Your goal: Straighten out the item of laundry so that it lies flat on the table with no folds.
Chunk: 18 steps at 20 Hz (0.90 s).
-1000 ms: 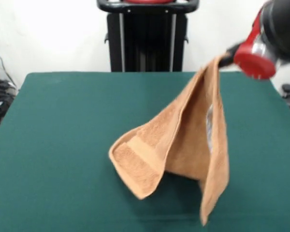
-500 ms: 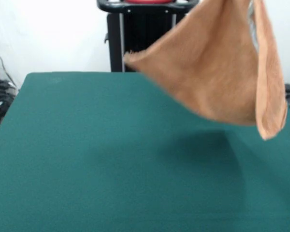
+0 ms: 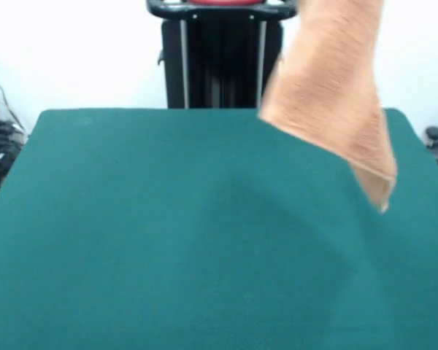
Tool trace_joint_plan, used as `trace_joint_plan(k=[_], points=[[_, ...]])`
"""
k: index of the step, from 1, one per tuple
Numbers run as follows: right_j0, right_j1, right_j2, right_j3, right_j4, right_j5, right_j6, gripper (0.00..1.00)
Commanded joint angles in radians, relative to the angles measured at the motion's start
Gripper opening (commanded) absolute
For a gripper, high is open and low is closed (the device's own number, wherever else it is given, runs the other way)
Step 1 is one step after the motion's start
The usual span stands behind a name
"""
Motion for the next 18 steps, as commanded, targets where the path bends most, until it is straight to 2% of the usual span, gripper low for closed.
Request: trace_joint_plan(k=[1,6,9,12,18], points=[[-0.004,-0.249,0.356,0.499,-0.035,-0.401,-0.505,0.0],[0.018,-0.237,0.385,0.515,-0.13,-0.483,-0.432,0.0],[0.019,-0.212,0.386,0.485,-0.203,-0.487,-0.412,0.0],[0.0,-0.208,0.414,0.453,-0.274,-0.485,-0.443,0.0],[-0.097,-0.229,0.519,0.411,-0.327,-0.434,-0.478,0.0]])
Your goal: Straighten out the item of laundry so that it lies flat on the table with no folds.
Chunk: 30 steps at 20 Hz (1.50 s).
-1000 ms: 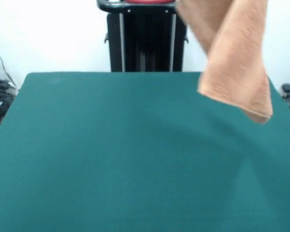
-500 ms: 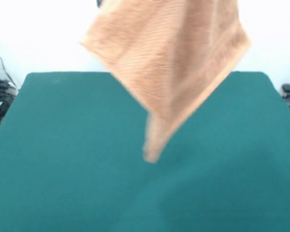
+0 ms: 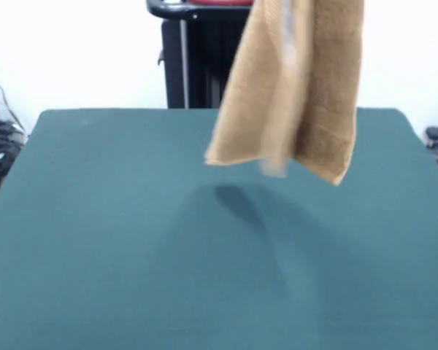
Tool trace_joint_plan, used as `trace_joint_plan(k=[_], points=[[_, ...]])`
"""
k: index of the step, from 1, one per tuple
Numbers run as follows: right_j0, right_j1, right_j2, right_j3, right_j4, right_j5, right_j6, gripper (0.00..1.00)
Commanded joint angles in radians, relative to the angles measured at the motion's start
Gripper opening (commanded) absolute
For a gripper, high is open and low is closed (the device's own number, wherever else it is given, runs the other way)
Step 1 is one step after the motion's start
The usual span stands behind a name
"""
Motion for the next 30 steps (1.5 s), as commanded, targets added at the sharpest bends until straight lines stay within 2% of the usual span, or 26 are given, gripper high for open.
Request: trace_joint_plan(k=[1,8,14,20,30], points=[[-0.086,-0.001,0.258,0.111,-0.072,0.018,-0.297,0.0],[-0.191,-0.031,0.348,0.144,-0.124,-0.011,-0.291,0.0],[-0.242,-0.086,0.409,0.19,-0.141,-0.026,-0.266,0.0],[-0.216,-0.063,0.416,0.137,-0.19,0.02,-0.155,0.0],[-0.201,-0.008,0.434,0.051,-0.199,0.062,-0.036,0.0]])
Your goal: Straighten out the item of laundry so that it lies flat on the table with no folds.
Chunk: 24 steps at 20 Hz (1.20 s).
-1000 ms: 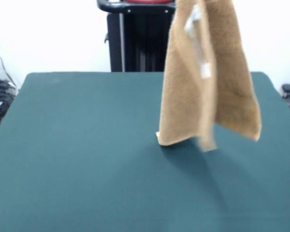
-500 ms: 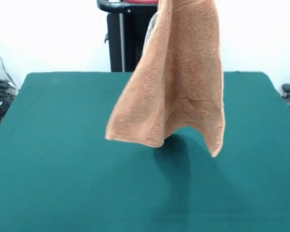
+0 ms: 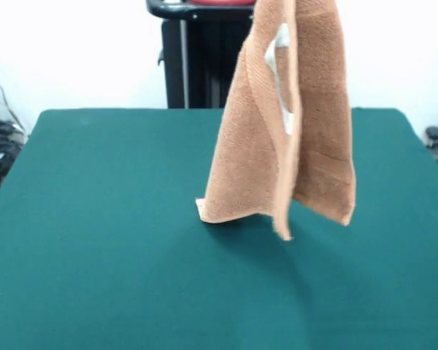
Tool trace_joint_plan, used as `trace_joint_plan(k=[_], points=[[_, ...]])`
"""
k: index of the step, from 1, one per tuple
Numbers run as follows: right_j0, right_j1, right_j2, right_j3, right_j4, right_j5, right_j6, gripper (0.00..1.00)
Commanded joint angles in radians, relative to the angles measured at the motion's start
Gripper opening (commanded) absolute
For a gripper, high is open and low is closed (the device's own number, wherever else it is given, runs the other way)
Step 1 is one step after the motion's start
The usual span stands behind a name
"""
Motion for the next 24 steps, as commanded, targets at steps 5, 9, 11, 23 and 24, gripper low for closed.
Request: trace_joint_plan(k=[5,9,11,23,24], points=[[0.028,0.091,0.128,-0.016,-0.028,0.087,0.003,0.0],[0.04,0.123,0.12,-0.069,-0.015,0.125,0.05,0.0],[0.047,0.141,0.114,-0.098,-0.009,0.145,0.075,0.0],[0.063,0.313,0.082,-0.413,-0.029,0.352,0.097,0.0],[0.062,0.328,0.082,-0.44,-0.029,0.367,0.097,0.0]])
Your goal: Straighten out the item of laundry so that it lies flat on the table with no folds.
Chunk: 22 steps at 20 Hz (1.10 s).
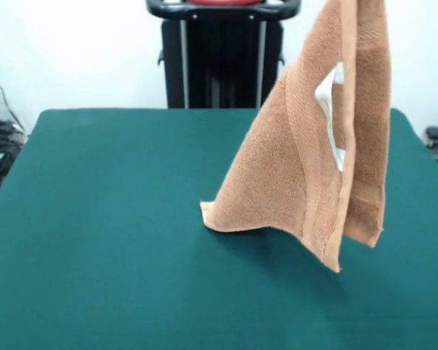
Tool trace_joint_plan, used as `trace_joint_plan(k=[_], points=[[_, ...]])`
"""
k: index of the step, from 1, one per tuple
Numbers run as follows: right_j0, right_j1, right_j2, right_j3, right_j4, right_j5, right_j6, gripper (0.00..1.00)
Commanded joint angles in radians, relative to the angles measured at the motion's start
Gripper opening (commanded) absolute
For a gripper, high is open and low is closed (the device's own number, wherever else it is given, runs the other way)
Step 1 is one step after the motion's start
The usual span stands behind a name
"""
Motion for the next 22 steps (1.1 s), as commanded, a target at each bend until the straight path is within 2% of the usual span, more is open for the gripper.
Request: trace_joint_plan(k=[1,10,13,15,17,20,22], points=[[0.019,0.149,0.074,-0.192,-0.017,0.182,0.097,0.0],[0.014,0.247,0.048,-0.372,0.026,0.288,0.176,0.0],[0.016,0.257,0.036,-0.385,0.025,0.308,0.181,0.0],[0.014,0.245,0.036,-0.355,0.025,0.298,0.168,0.0],[0.01,0.196,0.035,-0.264,0.023,0.292,0.138,0.0],[-0.021,0.05,0.043,0.035,0.032,0.184,0.044,0.0],[-0.067,-0.027,0.057,0.188,0.017,0.084,-0.091,0.0]])
